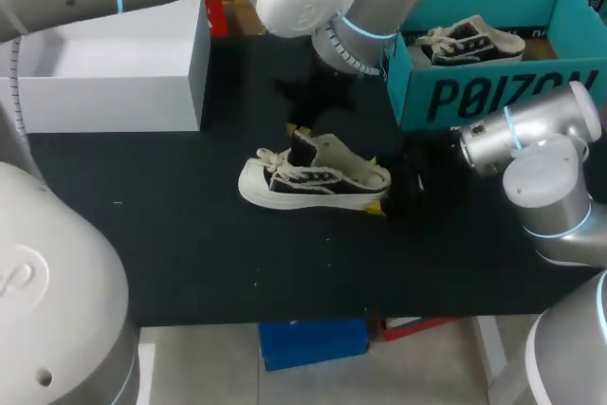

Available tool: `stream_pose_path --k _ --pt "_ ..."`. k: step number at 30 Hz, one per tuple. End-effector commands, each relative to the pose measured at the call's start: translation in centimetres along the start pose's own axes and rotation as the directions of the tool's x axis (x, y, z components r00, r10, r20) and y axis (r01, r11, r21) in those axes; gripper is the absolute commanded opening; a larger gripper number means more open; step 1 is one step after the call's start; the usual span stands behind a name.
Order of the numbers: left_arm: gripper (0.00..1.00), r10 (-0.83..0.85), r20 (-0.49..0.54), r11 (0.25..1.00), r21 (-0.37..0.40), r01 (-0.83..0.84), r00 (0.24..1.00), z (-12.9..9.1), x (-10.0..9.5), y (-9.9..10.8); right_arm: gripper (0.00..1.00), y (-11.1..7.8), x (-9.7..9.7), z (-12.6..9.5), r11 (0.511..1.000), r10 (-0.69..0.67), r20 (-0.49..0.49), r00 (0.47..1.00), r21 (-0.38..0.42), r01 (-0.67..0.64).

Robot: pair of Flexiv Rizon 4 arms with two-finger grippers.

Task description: Take the shoe out of the shoebox, open the shoe tongue, remove and reinsert the insole, then place the shoe into the shoebox

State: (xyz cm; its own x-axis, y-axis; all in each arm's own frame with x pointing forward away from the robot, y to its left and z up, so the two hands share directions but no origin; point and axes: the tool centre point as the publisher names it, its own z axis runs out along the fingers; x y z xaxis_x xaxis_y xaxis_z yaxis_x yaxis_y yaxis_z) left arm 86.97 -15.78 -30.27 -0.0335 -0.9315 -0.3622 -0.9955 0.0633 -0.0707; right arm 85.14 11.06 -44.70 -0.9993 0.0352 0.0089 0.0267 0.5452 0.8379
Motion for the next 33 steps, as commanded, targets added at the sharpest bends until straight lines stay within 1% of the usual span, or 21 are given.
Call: stream_pose_path --k 1,3,7,10,12,14,16,18,20,24,29,33 --pt "0.0 0.002 -0.149 1.0 0.005 -0.001 0.989 0.3 -1.7 0.1 0.0 -0.2 -0.1 0.4 1.0 0.001 0.001 1.0 0.002 -0.001" --pt "0.0 0.02 -0.181 1.0 0.001 -0.02 0.983 0.3 -2.2 0.4 0.0 -0.2 -0.1 0.4 1.0 0.001 0.001 1.0 0.002 -0.001" --pt "0.0 0.079 -0.239 0.997 0.015 -0.078 0.968 0.8 -3.0 1.1 0.0 -0.2 -0.1 0.4 1.0 0.001 0.001 1.0 0.002 -0.001" --pt "0.0 0.103 -0.267 0.995 0.015 -0.102 0.958 1.8 -3.6 1.3 0.0 -0.2 -0.1 0.4 1.0 0.001 0.001 1.0 0.002 -0.001" --pt "0.0 0.106 -0.281 0.994 0.005 -0.109 0.954 2.7 -4.0 1.1 0.0 -0.2 -0.1 0.4 1.0 0.001 0.001 1.0 0.002 -0.001" --pt "0.0 0.15 -0.328 0.986 -0.02 -0.166 0.933 3.4 -4.3 1.2 0.0 -0.2 -0.1 0.4 1.0 0.001 0.001 1.0 0.002 -0.001" --pt "0.0 0.154 -0.334 0.986 -0.015 -0.168 0.93 4.2 -4.8 1.1 0.0 -0.2 -0.1 0.4 1.0 0.001 0.001 1.0 0.002 -0.001" --pt "0.0 0.163 -0.357 0.982 -0.033 -0.187 0.92 4.8 -5.1 1.0 0.0 -0.2 -0.1 0.4 1.0 0.001 0.001 1.0 0.002 -0.001" --pt "0.0 0.184 -0.379 0.978 -0.026 -0.209 0.907 5.4 -5.3 1.0 0.0 -0.2 -0.1 0.4 1.0 0.001 0.001 1.0 0.002 -0.001" --pt "0.0 0.209 -0.401 0.973 -0.005 -0.23 0.892 6.2 -5.6 1.0 0.0 -0.2 -0.1 0.4 1.0 0.001 0.001 1.0 0.002 -0.001" --pt "0.0 0.257 -0.424 0.962 0.03 -0.271 0.868 6.4 -5.6 1.2 0.0 -0.2 -0.1 0.4 1.0 0.001 0.001 1.0 0.002 -0.001" --pt "0.0 0.274 -0.403 0.956 0.02 -0.291 0.873 6.4 -5.5 1.4 0.0 -0.2 -0.1 0.4 1.0 0.001 0.001 1.0 0.002 -0.001"
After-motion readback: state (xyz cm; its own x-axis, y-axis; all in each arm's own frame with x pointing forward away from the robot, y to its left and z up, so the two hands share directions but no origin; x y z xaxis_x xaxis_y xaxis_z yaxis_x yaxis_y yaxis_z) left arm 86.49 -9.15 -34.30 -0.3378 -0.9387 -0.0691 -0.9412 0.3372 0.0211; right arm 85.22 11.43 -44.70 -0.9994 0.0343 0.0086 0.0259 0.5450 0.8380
